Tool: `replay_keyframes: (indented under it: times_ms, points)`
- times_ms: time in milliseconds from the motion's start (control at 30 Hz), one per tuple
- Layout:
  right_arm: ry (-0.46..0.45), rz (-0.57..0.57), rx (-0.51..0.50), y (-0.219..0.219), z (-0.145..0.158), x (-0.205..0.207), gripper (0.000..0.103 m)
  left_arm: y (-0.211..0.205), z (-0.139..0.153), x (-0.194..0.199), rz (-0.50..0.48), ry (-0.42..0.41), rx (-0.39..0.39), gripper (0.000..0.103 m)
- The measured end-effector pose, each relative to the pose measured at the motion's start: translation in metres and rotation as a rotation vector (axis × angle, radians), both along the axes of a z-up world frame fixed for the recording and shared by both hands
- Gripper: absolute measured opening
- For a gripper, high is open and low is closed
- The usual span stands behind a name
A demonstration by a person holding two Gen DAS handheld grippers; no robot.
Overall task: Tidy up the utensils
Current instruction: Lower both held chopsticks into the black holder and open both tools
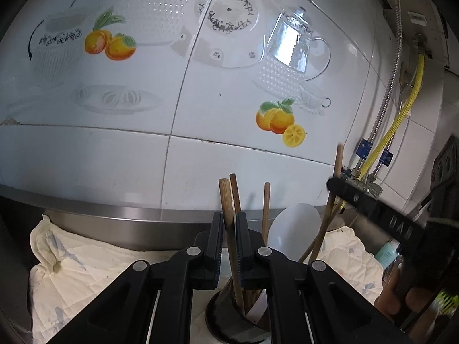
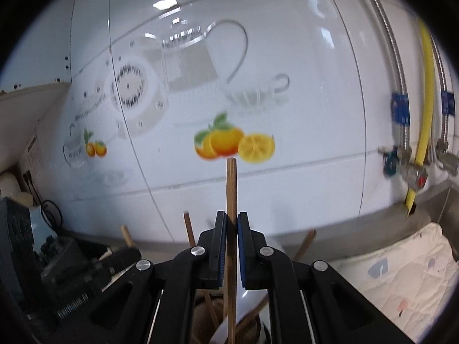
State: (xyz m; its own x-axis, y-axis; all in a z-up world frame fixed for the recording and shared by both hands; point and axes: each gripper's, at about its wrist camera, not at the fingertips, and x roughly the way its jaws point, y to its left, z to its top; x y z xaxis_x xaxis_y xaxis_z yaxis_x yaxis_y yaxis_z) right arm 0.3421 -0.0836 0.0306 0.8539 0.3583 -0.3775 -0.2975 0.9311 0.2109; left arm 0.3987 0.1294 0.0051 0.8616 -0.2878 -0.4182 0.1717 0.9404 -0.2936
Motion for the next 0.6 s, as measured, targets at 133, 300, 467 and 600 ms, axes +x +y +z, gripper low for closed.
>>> replay_keyframes:
  times_ms: [133, 300, 467, 600]
  points:
    - [0.037, 0.031, -0.039, 0.001, -0.005, -0.010, 0.010, 0.002, 0.004, -0.004, 0.012, 0.002, 0.005, 0.035]
    - [0.073, 0.041, -0.076, -0.001, -0.004, -0.021, 0.014, 0.003, 0.013, -0.017, 0.021, -0.007, 0.022, 0.046]
    - [0.074, 0.053, -0.080, -0.009, 0.003, -0.038, 0.046, 0.002, 0.024, -0.038, 0.021, -0.013, 0.048, 0.046]
    - [0.088, 0.073, -0.097, -0.020, 0.005, -0.056, 0.046, 0.003, 0.029, -0.057, 0.024, 0.009, 0.050, 0.046]
